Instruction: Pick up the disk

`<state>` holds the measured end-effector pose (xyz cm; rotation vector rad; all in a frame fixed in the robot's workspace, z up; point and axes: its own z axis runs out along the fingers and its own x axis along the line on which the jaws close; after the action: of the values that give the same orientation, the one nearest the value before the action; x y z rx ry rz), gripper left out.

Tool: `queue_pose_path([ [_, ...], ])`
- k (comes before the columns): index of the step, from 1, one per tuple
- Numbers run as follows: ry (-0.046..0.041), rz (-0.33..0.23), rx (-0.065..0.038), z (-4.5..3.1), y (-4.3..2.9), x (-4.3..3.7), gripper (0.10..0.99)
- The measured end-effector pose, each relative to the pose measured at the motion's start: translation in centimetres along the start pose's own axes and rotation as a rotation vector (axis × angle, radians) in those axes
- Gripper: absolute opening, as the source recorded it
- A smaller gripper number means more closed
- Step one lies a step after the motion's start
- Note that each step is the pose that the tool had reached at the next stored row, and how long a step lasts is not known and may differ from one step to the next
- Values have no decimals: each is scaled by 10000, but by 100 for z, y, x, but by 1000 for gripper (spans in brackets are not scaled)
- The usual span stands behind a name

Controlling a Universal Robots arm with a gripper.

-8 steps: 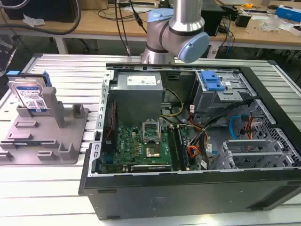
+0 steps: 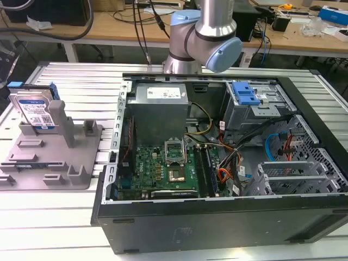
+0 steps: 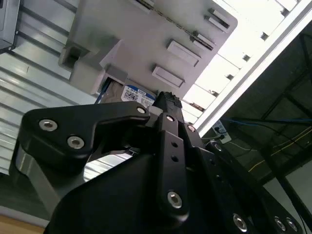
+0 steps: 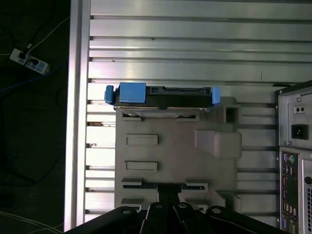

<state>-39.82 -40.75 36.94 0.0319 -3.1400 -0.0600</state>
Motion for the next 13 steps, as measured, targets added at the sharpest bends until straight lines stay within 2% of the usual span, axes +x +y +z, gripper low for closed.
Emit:
queue_pose_path([
  [2, 12, -303, 0, 0, 0, 1, 106],
  [3, 38, -967, 0, 0, 0, 0, 106],
  [6, 79, -2079, 1, 2, 0, 0, 106],
  [7, 104, -2716, 1, 2, 0, -1, 106],
  [10, 160, -4170, 2, 2, 0, -1, 106],
  [12, 174, -4524, 2, 2, 0, -1, 106],
  [13, 192, -5020, 2, 2, 0, -1, 106],
])
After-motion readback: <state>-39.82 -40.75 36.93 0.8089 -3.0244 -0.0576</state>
